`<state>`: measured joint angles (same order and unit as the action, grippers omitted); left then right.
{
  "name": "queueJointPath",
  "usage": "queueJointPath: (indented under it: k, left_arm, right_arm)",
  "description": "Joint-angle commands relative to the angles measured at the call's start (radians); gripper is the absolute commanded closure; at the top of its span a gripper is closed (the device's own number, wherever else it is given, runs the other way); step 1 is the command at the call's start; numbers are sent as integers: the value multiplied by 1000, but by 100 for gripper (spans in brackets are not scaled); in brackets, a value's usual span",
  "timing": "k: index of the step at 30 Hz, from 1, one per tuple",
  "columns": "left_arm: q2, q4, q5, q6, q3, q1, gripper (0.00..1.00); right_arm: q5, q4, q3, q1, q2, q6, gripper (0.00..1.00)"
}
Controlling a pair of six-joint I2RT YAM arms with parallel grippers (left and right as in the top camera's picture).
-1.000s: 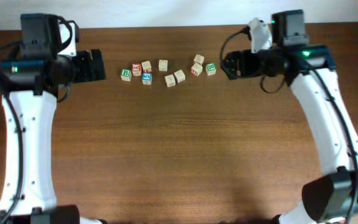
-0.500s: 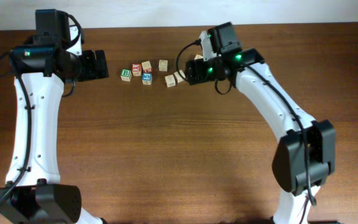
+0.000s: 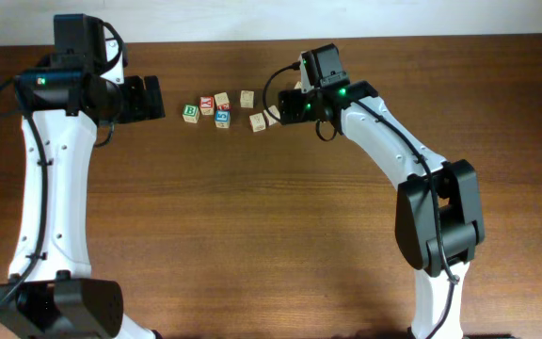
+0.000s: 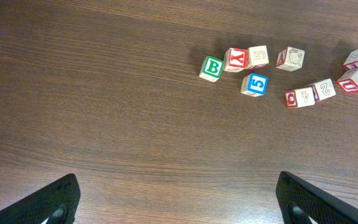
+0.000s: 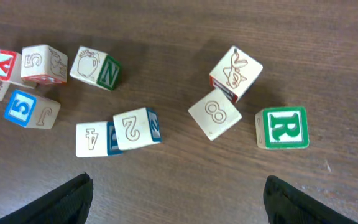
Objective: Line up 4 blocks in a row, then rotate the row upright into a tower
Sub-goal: 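Grasp a wooden picture block with the right gripper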
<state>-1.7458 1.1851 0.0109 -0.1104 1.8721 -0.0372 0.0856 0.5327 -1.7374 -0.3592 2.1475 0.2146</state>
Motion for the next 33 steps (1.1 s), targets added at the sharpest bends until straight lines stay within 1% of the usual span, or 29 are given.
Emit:
queueJointPath:
  k: [1, 5, 9, 11, 13, 18, 21, 24, 29, 33]
  left_arm:
    - [4, -1, -7, -13, 22, -5, 1]
    - [4, -1, -7, -13, 22, -5, 1]
    - [4, -1, -7, -13, 22, -5, 1]
    - [4, -1, -7, -13, 22, -5, 1]
    - [4, -1, -7, -13, 22, -5, 1]
    - [4, -1, -7, -13, 22, -5, 1]
    - [4, -1, -7, -13, 22, -5, 1]
    - [4, -1, -7, -13, 22, -5, 1]
    - [4, -1, -7, -13, 22, -5, 1]
    - [4, -1, -7, -13, 22, -5, 1]
  right_arm:
    - [-17, -7, -15, 0, 4, 12, 12]
    - [-20, -25, -15, 0, 7, 13, 14]
    - [-46, -46, -15, 0, 47, 80, 15]
    - [-47, -74, -15, 0, 81, 95, 19]
    - [-47, -103, -15, 0, 97, 93, 20]
    - [-79, -218, -15, 0, 136, 3, 29]
    - [-79, -262, -15, 0, 159, -63, 31]
    - [-79, -301, -15, 0, 181, -107, 32]
    - [-80, -355, -15, 0, 217, -107, 30]
    - [-79, -381, -14, 0, 238, -107, 31]
